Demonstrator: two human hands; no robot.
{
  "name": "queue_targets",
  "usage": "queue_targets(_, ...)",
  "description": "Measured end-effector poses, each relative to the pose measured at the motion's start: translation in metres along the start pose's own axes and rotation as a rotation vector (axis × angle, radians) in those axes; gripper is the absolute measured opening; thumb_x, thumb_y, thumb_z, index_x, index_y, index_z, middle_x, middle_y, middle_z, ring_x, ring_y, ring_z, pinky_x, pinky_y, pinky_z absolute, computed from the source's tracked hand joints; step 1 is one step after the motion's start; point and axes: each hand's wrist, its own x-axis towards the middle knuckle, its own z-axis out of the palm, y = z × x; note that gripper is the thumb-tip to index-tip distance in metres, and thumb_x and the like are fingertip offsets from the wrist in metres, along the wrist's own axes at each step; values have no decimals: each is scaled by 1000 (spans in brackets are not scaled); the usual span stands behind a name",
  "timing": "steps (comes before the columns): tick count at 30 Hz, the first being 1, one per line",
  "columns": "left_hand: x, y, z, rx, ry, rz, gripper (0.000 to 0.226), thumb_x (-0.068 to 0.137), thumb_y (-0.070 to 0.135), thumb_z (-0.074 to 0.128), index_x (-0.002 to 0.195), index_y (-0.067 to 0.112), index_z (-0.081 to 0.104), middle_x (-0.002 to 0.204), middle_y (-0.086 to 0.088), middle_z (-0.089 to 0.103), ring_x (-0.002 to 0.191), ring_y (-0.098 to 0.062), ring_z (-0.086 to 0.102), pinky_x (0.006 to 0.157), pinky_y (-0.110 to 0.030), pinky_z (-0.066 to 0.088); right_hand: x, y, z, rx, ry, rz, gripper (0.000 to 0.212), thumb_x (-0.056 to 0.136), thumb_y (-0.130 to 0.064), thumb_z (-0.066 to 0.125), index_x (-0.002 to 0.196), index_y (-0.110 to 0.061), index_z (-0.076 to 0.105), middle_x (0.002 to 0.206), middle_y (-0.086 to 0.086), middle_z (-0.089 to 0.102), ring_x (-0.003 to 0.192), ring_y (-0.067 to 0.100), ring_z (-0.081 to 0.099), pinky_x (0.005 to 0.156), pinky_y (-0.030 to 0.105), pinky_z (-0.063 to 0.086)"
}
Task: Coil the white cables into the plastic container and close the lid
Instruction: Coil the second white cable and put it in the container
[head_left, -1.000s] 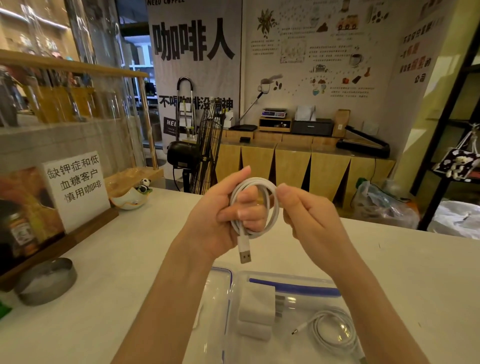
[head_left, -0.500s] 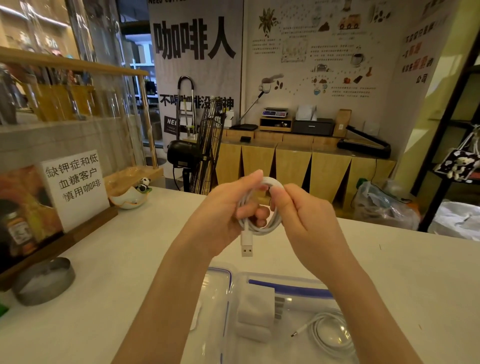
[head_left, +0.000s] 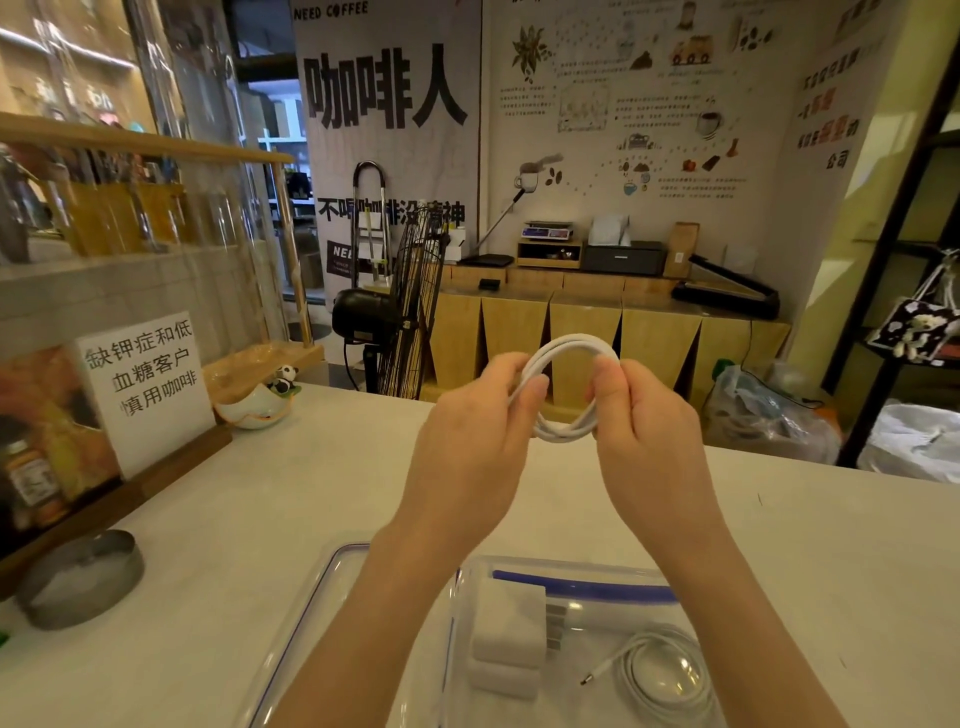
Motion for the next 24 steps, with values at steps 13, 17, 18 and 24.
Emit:
queue_targets(13, 11, 0, -1, -723, -168, -606, 32, 94, 23, 38, 69, 14, 54, 43, 6, 51, 50, -5, 56, 67, -20, 50, 2, 0, -8, 32, -201, 147, 34, 92, -36, 36, 70, -21, 59, 52, -10, 44, 47, -4, 44, 52, 17, 35)
queue_targets(17, 13, -7, 0, -455, -174, -630, 37, 95, 22, 38, 61, 15, 51, 49, 5, 58, 52, 4, 62, 63, -12, 42, 6, 2, -21, -48, -189, 157, 34, 94, -30, 34, 77, -18, 61, 51, -12, 46, 53, 0, 45, 54, 17, 32)
queue_targets(18, 12, -7, 0, -426, -184, -584, 37, 95, 23, 36, 62, 15, 51, 58, 3, 60, 61, 3, 63, 71, -14, 40, 7, 4, -23, -79, -194, 143, 29, 94, -26, 35, 82, -16, 60, 56, -11, 46, 55, 3, 44, 54, 19, 32)
queue_targets(24, 8, -12, 4, -397, -191, -564, 33, 95, 25, 35, 67, 16, 50, 64, -1, 58, 79, -12, 64, 82, -26, 43, 10, -2, -33, 192, -414, 221, 23, 92, -20, 41, 86, -14, 63, 64, -3, 55, 56, 3, 47, 48, 12, 38)
